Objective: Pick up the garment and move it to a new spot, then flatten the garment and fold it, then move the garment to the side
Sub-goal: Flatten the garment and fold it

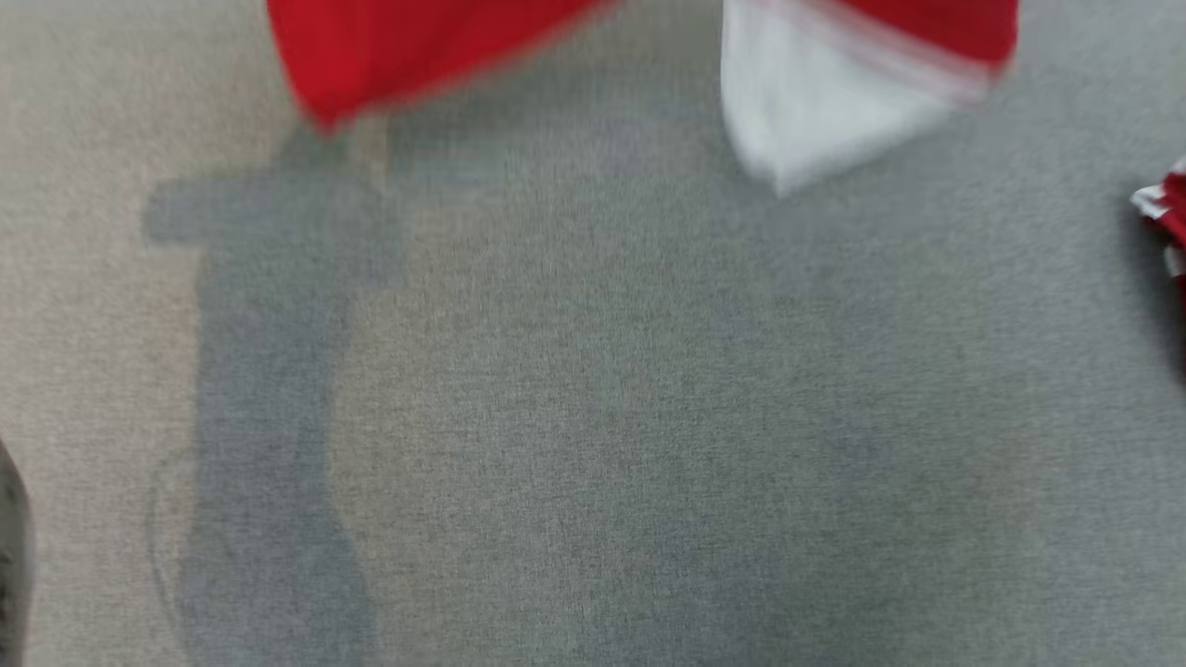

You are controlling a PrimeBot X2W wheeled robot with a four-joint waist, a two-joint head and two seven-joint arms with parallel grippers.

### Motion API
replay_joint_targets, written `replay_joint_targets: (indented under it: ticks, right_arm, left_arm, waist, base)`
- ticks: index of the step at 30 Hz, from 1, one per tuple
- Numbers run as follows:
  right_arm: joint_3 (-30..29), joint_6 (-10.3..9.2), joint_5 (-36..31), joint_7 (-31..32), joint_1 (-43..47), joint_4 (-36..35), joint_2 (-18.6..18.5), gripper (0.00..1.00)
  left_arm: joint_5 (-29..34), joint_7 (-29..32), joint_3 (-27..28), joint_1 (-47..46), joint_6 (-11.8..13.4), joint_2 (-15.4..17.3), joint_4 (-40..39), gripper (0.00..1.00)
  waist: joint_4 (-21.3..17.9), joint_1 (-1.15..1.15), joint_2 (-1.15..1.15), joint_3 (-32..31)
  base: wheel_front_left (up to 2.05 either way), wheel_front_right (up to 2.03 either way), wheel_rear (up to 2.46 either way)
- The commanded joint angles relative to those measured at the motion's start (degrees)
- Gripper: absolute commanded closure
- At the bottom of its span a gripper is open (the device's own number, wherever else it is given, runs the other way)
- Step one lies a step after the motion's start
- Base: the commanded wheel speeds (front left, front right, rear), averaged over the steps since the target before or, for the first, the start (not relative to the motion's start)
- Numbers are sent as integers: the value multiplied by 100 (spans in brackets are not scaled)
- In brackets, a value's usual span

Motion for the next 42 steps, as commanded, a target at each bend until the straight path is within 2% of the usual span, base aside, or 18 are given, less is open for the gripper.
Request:
replay_joint_targets:
  ticks: [1, 5, 8, 15, 16, 21, 30, 37, 42]
  right_arm:
    - [-112, -4, -221, -26, -361, 61, 5, 100]
    - [-206, -4, -396, -26, -659, 35, 47, 100]
    - [-262, -4, -292, -26, -345, -53, 102, 100]
    - [-173, -4, 348, -27, 1572, -498, 16, 100]
    - [-138, -4, 411, -26, 1928, -568, 19, 100]
    - [-254, -4, 804, -27, 3440, -913, 155, 100]
    - [-145, -3, 943, -27, 5425, -1268, 537, 100]
    - [-227, -3, 1092, -26, 6549, -1094, 821, 100]
    - [-220, -4, 1070, -27, 7301, -794, 947, 100]
  left_arm:
    - [88, -30, -11, -350, 109, 106, 144, 100]
    - [67, -40, -48, -706, 171, 121, 38, 100]
    - [-51, -30, -21, -498, 206, 127, 0, 100]
    - [-420, -33, 58, 843, 296, -171, -42, 100]
    - [-359, -33, -27, 1115, 241, -217, -10, 100]
    - [-631, -37, 129, 2167, 351, -563, -190, 100]
    - [-861, -39, 520, 4020, 390, -1052, -257, 100]
    - [-884, -39, 741, 5081, 387, -1229, -305, 100]
    - [-986, -38, 848, 5965, 477, -1298, -364, 100]
  waist:
    - [19, 0, 0, 470]
    - [-6, 0, 0, 672]
    - [-44, 0, 0, 775]
    - [-47, 0, 0, 855]
    - [-44, 0, 0, 846]
    - [-61, 0, 0, 799]
    - [-259, 0, 0, 256]
    - [-339, 0, 0, -323]
    - [-347, 0, 0, -946]
  base:
    - [0, 0, 0]
    - [0, 0, 0]
    - [0, 0, 0]
    - [0, 0, 0]
    - [0, 0, 0]
    - [0, 0, 0]
    - [0, 0, 0]
    - [0, 0, 0]
    - [0, 0, 0]
